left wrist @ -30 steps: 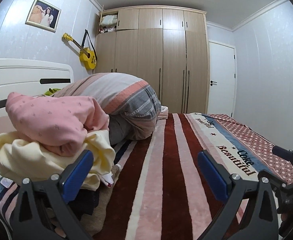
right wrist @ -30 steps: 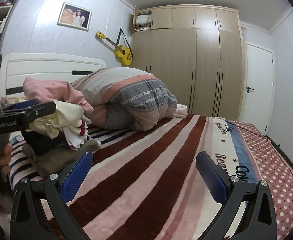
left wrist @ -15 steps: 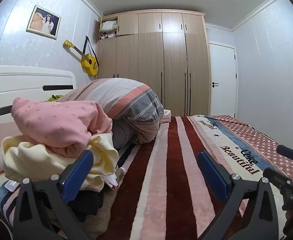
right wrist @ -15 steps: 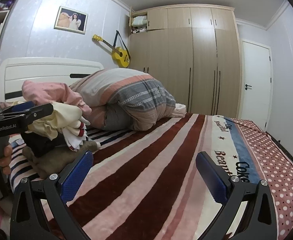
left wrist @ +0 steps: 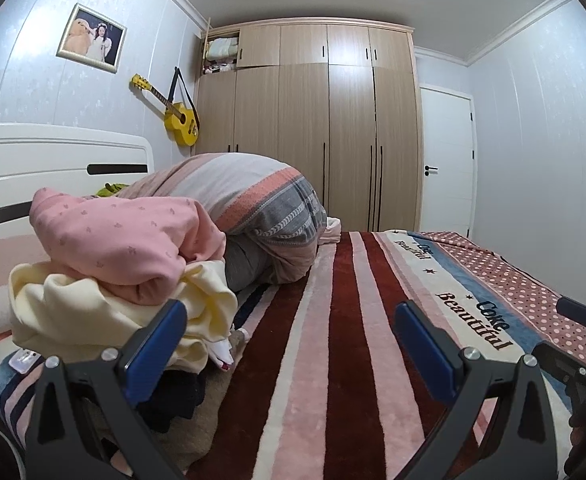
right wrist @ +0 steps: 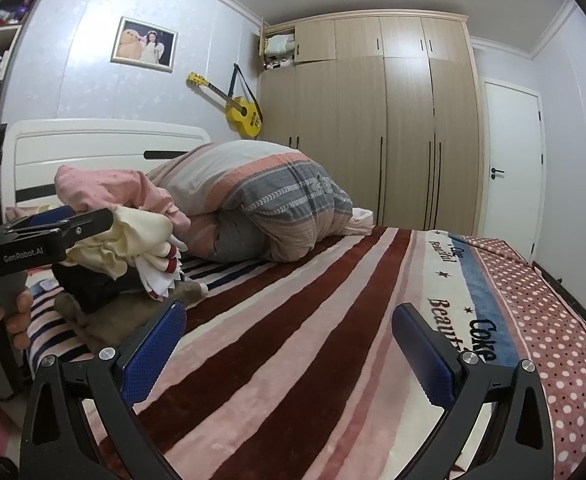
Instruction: Fold small clothes
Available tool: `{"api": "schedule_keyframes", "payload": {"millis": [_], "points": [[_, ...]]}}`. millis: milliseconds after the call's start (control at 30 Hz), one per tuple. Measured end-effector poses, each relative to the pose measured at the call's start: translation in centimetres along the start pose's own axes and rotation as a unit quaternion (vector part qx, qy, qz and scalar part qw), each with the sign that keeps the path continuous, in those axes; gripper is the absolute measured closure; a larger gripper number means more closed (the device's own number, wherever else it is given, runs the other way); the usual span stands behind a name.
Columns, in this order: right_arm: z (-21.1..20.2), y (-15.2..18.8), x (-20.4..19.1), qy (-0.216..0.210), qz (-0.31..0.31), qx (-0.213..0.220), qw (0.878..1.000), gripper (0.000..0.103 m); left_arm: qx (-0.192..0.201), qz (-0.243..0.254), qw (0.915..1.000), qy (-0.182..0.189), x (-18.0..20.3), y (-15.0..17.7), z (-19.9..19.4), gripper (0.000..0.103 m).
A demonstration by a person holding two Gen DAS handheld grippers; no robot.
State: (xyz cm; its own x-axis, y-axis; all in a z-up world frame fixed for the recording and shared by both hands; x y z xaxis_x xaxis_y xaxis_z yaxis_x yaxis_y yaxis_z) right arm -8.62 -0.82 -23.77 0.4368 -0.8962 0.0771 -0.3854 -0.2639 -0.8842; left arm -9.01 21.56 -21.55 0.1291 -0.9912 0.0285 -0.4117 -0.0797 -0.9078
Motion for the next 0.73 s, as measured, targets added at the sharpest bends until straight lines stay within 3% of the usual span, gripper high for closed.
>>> {"api": "schedule_keyframes", "payload": {"millis": [733], "points": [[-0.64,0.24,0.07,0.001,0.012,0.0,1.0,0.001,0.007,0.002,1.0,0.002,0.35,-0.05,-0.75,0.001]]}}
Point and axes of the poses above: each gripper's, at about its wrist camera, not at the fingertips, and z roughly the way its jaws point, x to its right, y to its underside, the point moved 6 cm from there along z, roughly the way its jaws point, and after that the axes turned 12 degrees about -x, right-handed, at the moved point
